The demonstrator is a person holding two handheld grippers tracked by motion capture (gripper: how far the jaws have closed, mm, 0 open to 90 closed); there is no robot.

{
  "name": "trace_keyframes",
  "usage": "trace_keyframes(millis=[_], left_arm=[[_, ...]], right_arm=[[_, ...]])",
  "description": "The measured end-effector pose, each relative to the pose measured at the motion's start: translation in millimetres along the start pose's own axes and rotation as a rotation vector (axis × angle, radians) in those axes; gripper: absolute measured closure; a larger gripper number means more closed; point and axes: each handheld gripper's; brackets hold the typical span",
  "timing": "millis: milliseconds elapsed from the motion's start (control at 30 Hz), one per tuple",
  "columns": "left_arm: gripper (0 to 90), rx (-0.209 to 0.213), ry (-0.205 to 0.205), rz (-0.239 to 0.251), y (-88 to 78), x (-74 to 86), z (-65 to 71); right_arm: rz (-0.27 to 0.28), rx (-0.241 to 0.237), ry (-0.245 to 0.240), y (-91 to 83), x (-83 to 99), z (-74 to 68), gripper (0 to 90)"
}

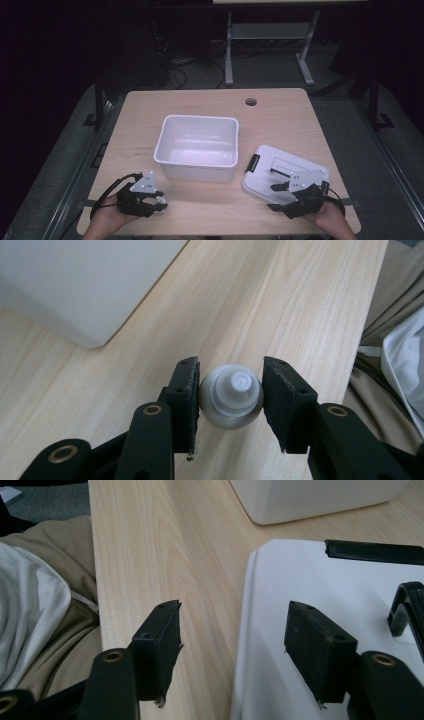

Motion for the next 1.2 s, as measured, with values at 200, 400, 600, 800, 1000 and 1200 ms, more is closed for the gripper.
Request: trace_keyframes(millis=[200, 400, 600, 800, 1000, 1200], left_arm=[[57.9, 0.005, 0.007, -0.022, 1.2, -1.0, 0.2], [56.6, 0.008, 0.008, -0.048, 4.4, -2.1, 0.0], [59.9, 0.002, 0.013, -0.056, 3.8, -4.8, 1.3], [59.9, 0.022, 0.025, -0.045, -5.0, -10.8, 2.1], [59.9, 0.041, 0.049, -0.011, -24.3, -22.7, -1.2], [59.9, 0.04, 0.065, 0.0, -41.3, -36.3, -6.9]], right_arm=[[-0.002, -0.003, 0.002, 0.3, 0.2, 0.3, 38.5], [-0.003, -0.001, 0.003, 0.0, 0.5, 0.1, 38.5], [0.002, 0.001, 0.0, -0.9, 0.5, 0.0, 38.5], [0.0, 0.001, 0.0, -0.4, 0.6, -1.0, 38.4], [0.003, 0.003, 0.002, -1.1, -0.1, -2.2, 38.0], [0.001, 0.006, 0.003, -1.7, 0.3, -2.1, 37.4]])
Point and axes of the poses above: each handheld gripper's, and its own axes: y roughly forward along the jaws, x roughly out of its underside, z roughly to its right, and after that the axes turned 2 degrees about y, right-handed
